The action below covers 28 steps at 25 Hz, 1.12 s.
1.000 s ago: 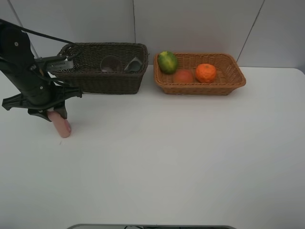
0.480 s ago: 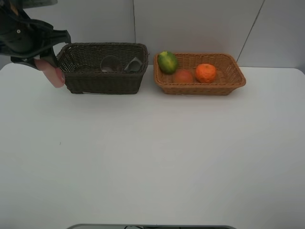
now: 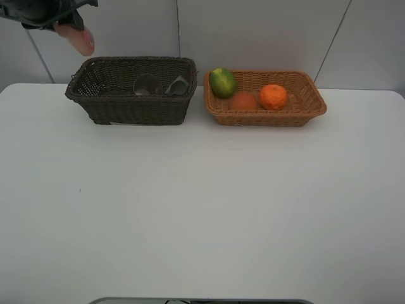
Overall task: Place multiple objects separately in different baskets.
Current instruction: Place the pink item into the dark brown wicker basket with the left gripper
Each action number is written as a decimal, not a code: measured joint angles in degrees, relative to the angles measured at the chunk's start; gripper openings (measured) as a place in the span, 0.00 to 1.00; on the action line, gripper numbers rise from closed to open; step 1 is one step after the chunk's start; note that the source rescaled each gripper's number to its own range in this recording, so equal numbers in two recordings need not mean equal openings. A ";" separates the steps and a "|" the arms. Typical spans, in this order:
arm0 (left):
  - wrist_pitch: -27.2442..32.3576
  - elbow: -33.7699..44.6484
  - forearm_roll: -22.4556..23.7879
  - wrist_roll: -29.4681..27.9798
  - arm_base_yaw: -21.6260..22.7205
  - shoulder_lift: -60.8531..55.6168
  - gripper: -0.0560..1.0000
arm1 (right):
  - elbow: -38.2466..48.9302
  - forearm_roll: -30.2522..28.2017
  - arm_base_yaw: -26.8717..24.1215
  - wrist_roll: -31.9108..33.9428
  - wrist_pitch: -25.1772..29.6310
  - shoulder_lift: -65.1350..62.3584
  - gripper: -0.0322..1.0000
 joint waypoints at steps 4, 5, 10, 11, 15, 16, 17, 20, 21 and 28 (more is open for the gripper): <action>-7.34 -0.06 0.61 0.06 0.33 5.21 0.06 | 0.00 0.00 0.00 0.00 0.00 0.00 0.91; -8.97 -0.06 0.72 0.06 0.45 6.54 0.06 | 0.00 0.00 0.00 0.00 0.00 0.00 0.91; -15.96 -0.06 0.78 0.06 1.27 14.20 0.06 | 0.00 0.00 0.00 0.00 0.00 0.00 0.91; -16.97 -0.06 0.78 0.06 1.41 15.57 0.06 | 0.00 0.00 0.00 0.00 0.00 0.00 0.91; -19.75 -0.06 0.78 0.06 1.46 19.63 0.06 | 0.00 0.00 0.00 0.00 0.00 0.00 0.91; -20.49 -0.06 0.83 0.06 1.46 20.30 0.06 | 0.00 0.00 0.00 0.00 0.00 0.00 0.91; -21.29 -0.06 0.83 0.06 1.46 21.04 0.06 | 0.00 0.00 0.00 0.00 0.00 0.00 0.91; -21.79 -0.06 0.83 0.06 1.46 22.22 0.06 | 0.00 0.00 0.00 -0.02 0.00 0.00 0.91; -22.10 -0.06 0.83 0.11 1.46 22.30 0.06 | 0.00 0.00 0.00 -0.07 0.00 0.00 0.91; -22.39 -0.06 0.83 0.11 2.79 22.41 0.06 | 0.00 0.00 0.00 -0.09 0.00 0.00 0.91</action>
